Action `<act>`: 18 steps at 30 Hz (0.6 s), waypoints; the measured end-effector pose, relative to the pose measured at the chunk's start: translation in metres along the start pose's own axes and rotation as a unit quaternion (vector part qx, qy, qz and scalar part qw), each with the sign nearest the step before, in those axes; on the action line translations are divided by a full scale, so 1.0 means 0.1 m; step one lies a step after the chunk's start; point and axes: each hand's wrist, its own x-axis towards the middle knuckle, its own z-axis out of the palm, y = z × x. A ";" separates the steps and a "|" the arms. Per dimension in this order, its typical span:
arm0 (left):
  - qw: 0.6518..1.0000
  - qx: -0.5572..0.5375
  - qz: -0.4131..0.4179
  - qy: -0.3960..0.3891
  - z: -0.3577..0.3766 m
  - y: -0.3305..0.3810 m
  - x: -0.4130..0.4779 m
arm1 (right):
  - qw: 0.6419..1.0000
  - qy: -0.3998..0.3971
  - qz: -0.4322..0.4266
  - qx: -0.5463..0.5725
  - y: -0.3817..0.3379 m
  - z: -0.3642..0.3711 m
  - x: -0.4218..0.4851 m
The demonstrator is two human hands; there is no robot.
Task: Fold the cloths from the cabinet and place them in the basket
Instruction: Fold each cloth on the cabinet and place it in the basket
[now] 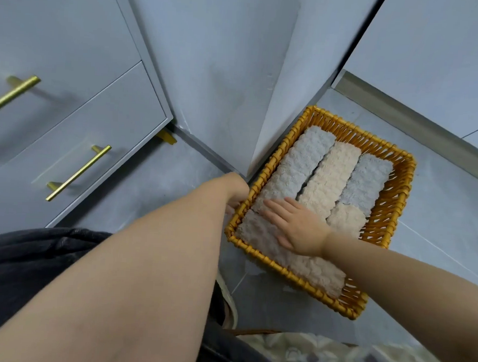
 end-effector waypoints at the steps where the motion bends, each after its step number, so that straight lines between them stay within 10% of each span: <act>1: 1.000 -0.012 0.004 0.001 -0.06 0.01 -0.05 | 1.000 0.011 0.012 -0.007 0.02 -0.09 0.05; 18: 0.942 0.190 0.138 0.239 -1.50 -0.33 -1.54 | 0.975 0.177 0.093 0.091 -0.46 -1.81 1.40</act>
